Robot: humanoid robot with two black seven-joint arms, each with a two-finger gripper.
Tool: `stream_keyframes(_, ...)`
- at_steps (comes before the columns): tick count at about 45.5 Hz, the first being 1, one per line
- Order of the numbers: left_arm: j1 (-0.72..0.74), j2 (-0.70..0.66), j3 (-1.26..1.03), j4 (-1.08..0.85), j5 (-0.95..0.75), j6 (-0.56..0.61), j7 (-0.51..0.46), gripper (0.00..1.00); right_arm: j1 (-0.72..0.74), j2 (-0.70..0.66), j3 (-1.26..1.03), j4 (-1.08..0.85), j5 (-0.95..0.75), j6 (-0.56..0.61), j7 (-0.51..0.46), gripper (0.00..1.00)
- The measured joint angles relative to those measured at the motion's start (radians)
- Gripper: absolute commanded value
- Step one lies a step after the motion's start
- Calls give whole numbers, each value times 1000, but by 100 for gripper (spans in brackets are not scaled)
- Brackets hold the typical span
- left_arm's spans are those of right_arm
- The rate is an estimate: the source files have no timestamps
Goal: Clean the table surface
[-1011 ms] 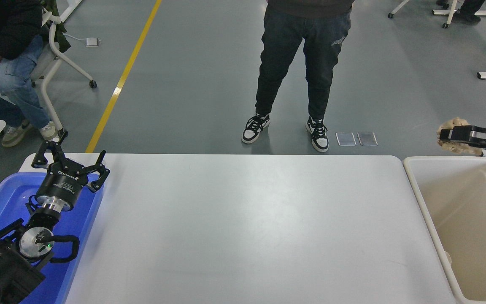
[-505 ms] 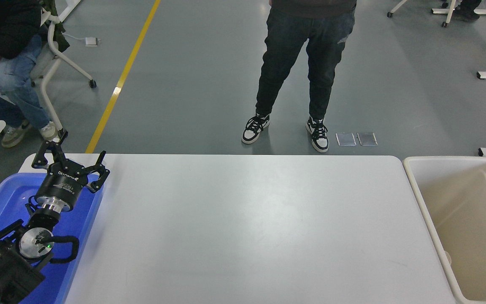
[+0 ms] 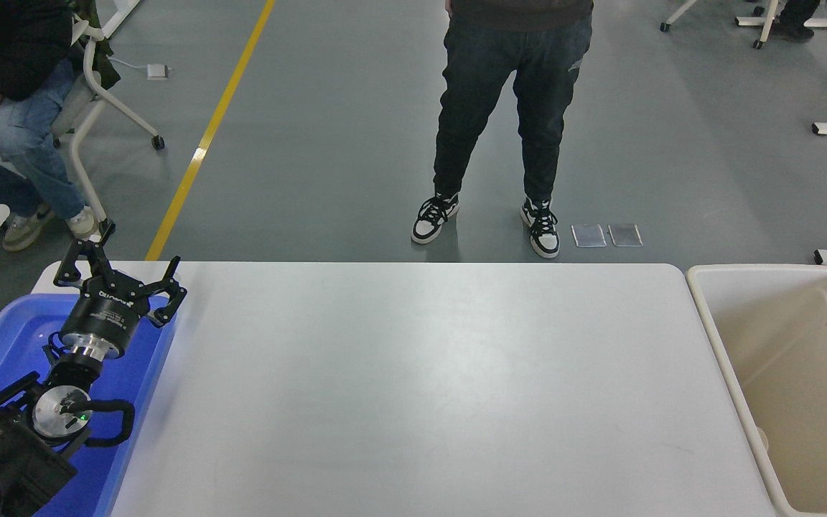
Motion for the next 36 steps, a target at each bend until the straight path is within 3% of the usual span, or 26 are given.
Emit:
stream_keyframes(14, 0, 0, 0, 0, 0, 0, 0, 100, -34, 178, 58, -228, 86, -25, 2, 0)
stream_keyframes(32, 0, 0, 0, 0, 0, 0, 0, 100, -38, 274, 68, -323, 145, -88, 0, 0)
stream_keyframes(36, 0, 0, 0, 0, 0, 0, 0, 100, -37, 292, 66, -346, 148, -91, -2, 31)
